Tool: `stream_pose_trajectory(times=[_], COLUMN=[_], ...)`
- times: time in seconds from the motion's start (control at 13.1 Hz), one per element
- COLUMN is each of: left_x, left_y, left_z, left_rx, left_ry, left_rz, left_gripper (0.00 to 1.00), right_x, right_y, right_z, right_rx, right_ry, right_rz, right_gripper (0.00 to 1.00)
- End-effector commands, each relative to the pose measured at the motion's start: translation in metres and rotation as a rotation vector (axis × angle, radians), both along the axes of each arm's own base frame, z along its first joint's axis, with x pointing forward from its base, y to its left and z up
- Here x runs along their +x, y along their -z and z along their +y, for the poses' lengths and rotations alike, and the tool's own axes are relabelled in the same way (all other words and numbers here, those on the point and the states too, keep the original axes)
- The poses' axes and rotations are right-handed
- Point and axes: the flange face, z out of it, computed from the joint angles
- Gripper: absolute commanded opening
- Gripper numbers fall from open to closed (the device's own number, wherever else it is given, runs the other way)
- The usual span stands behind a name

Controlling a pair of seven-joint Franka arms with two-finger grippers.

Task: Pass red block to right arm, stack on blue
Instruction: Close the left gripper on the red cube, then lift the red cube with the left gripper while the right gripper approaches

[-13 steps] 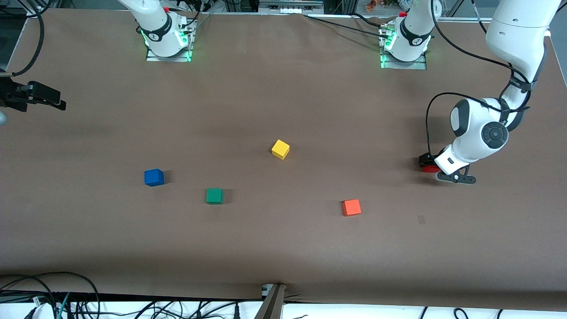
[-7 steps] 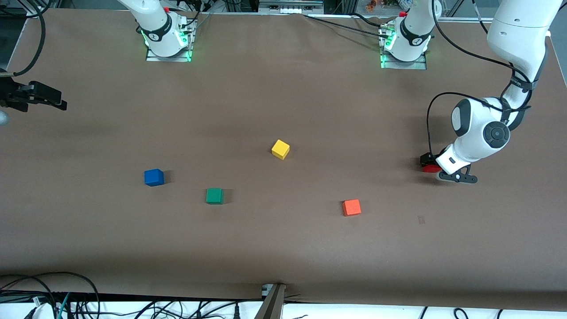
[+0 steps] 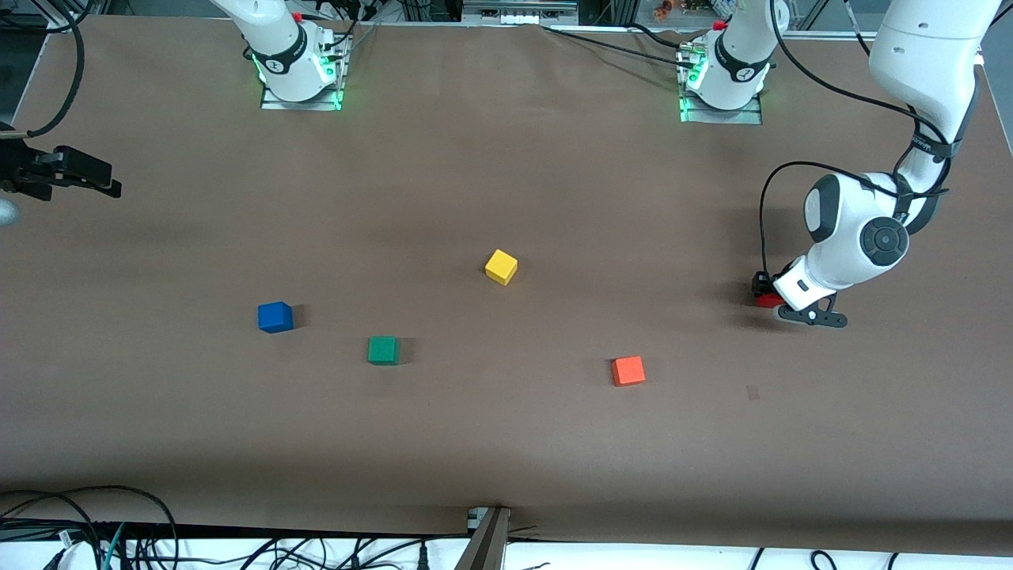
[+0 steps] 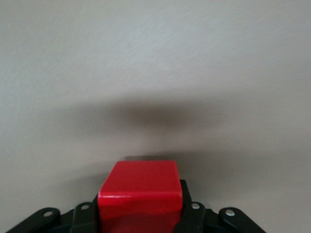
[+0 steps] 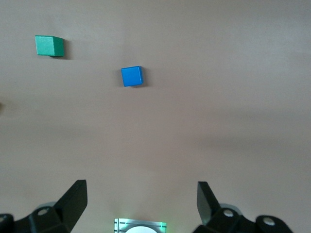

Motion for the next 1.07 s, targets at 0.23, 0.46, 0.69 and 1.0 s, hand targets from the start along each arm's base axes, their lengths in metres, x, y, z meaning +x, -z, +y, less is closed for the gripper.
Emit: stream_pose_trajectory(times=[0.23,0.46,0.69,1.0], left_x=[0.044,0.056,0.061,0.058], left_y=[-0.079,-0.098,-0.111,-0.153], left_z=[-0.052,-0.075,-0.081,-0.116], left_rx=[-0.037,-0.135,-0.246,-0.413], left_ry=[0.161,0.202,0.248,0.399], left_rz=[-0.049,-0.094,-0.135,-0.248], left_gripper=[0.0,0.0,0.0,0.0], right_x=[0.005,0.008,0.005,0.012], right_y=[0.008,0.023,0.027,0.048], right_z=[-0.001,0.001,0.0,0.011], right_rx=[-0.012,-0.014,0.0,0.099], right_ry=[-0.008,-0.013,-0.007,-0.004], right_rz=[0.028,0.066,0.099,0.132], right_gripper=[1.0,1.0,1.0,1.0])
